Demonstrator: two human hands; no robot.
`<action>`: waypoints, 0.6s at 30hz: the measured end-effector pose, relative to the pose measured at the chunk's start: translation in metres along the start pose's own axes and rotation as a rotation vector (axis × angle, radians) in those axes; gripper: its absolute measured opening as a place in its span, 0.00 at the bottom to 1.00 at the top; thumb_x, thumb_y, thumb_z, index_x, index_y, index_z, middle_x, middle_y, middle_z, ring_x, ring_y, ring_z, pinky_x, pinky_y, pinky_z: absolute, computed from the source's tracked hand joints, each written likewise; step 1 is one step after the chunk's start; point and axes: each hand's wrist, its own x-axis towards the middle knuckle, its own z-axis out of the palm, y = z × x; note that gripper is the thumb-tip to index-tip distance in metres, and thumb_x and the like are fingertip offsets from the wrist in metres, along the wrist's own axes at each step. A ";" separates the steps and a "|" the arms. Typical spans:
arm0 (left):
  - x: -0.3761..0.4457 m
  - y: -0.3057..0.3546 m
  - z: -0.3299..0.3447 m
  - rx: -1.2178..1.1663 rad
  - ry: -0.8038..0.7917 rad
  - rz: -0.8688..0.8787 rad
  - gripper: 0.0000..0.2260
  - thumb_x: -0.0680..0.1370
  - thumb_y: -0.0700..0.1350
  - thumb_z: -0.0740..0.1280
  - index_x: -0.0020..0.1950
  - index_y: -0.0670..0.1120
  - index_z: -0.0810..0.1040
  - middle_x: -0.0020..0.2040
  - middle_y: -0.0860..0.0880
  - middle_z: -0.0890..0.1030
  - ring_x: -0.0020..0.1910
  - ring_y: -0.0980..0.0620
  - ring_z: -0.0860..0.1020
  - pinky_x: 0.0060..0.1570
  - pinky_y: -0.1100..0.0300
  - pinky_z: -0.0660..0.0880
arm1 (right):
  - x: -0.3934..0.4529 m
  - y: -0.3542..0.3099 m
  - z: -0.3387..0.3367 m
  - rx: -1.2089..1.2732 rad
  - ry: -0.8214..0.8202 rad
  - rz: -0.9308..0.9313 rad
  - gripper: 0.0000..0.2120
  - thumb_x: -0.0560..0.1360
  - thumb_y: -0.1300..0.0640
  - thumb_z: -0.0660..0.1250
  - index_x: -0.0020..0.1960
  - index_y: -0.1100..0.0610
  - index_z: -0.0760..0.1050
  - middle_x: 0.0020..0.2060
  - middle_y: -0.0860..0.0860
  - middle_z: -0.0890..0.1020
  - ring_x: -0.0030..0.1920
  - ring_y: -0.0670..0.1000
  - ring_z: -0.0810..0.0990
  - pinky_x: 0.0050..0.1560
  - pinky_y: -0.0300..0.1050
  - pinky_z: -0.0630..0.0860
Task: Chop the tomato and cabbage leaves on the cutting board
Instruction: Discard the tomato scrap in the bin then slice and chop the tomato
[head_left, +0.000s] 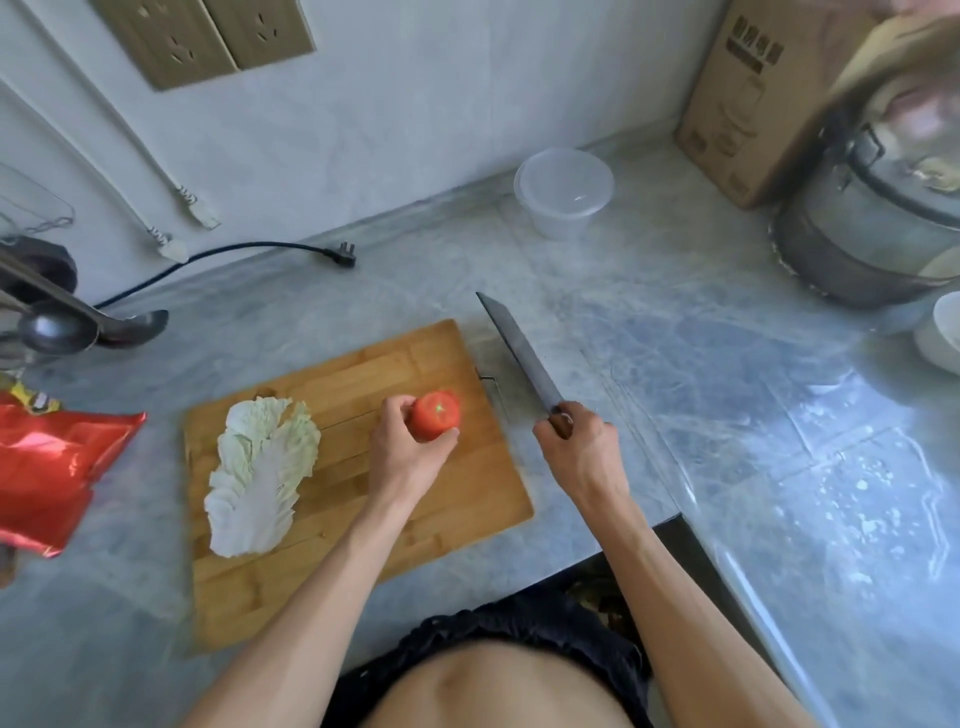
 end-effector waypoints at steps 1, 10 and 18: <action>-0.001 -0.002 -0.003 0.020 -0.001 -0.020 0.23 0.69 0.47 0.78 0.58 0.53 0.69 0.52 0.55 0.76 0.43 0.62 0.75 0.35 0.70 0.66 | -0.001 -0.003 -0.002 0.026 -0.014 -0.061 0.10 0.77 0.54 0.65 0.38 0.53 0.71 0.26 0.46 0.71 0.23 0.45 0.67 0.24 0.42 0.67; -0.007 -0.008 -0.016 0.082 0.068 0.049 0.21 0.72 0.47 0.76 0.62 0.56 0.73 0.46 0.63 0.76 0.42 0.63 0.76 0.37 0.78 0.68 | -0.029 -0.042 -0.001 -0.004 -0.280 -0.374 0.16 0.82 0.48 0.64 0.45 0.60 0.79 0.26 0.49 0.69 0.28 0.51 0.67 0.31 0.45 0.68; 0.003 -0.013 -0.022 0.156 0.222 0.090 0.20 0.69 0.50 0.77 0.56 0.50 0.72 0.48 0.55 0.79 0.46 0.55 0.78 0.40 0.63 0.72 | -0.044 -0.045 0.011 -0.050 -0.400 -0.476 0.17 0.83 0.47 0.60 0.35 0.47 0.67 0.24 0.46 0.65 0.25 0.49 0.64 0.29 0.44 0.64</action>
